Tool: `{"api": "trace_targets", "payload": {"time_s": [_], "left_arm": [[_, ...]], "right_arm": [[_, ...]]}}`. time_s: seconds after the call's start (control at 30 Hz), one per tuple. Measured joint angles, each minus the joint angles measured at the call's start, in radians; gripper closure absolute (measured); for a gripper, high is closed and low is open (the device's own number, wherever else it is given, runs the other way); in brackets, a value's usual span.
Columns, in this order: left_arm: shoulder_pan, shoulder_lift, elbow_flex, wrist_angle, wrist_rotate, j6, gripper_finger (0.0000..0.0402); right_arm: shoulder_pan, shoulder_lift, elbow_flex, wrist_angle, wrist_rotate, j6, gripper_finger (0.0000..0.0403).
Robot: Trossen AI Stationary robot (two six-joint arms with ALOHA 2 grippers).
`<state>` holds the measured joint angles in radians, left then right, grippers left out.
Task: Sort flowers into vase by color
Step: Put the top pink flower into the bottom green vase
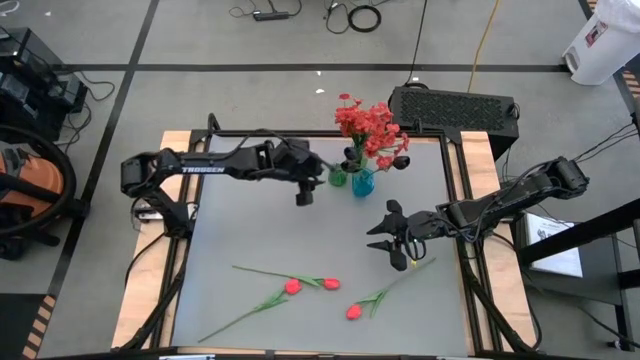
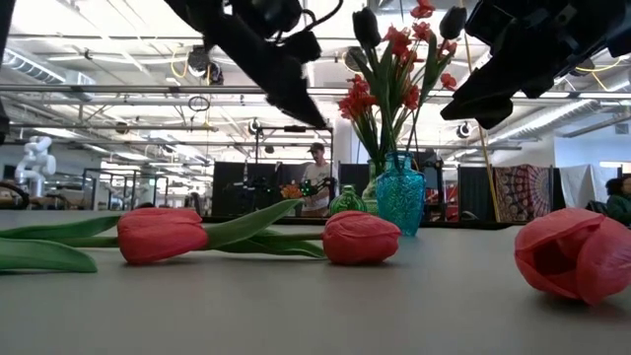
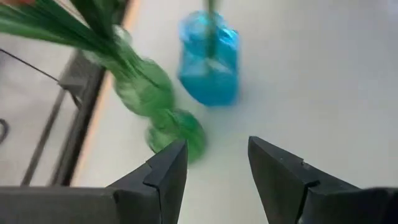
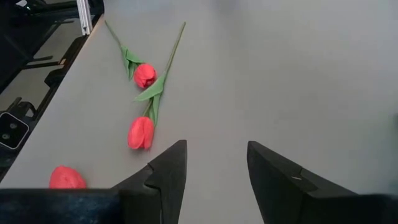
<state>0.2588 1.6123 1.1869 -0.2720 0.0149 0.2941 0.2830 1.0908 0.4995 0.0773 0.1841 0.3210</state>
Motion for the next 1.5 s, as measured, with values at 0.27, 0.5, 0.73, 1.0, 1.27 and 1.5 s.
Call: {"api": "trace_targets", "payload": {"time_s": [0.27,0.5,0.73,1.0,1.27,1.5], "left_arm": [[-0.119,-0.047,0.0,-0.259,0.003,-0.047,0.0224],[-0.262,-0.048,-0.016,-0.357,0.007,-0.132,0.0224],[-0.401,-0.048,-0.016,-0.395,0.024,-0.185,0.0224],[-0.512,-0.019,-0.016,-0.273,0.032,-0.185,0.0224],[-0.534,0.103,-0.016,-0.189,0.032,-0.235,0.0224],[-0.52,0.172,-0.017,-0.174,0.02,-0.351,0.0224]], "right_arm": [[0.0,0.0,0.0,-0.018,-0.001,0.0,0.0243],[0.0,0.0,0.0,-0.022,-0.002,0.0,0.0243],[0.0,0.0,0.0,-0.022,-0.002,0.0,0.0243],[0.0,0.0,0.0,-0.022,-0.002,0.0,0.0243],[0.0,0.0,0.0,-0.028,-0.002,0.0,0.0243],[0.0,0.0,0.0,-0.031,-0.002,-0.003,0.0243]]}}
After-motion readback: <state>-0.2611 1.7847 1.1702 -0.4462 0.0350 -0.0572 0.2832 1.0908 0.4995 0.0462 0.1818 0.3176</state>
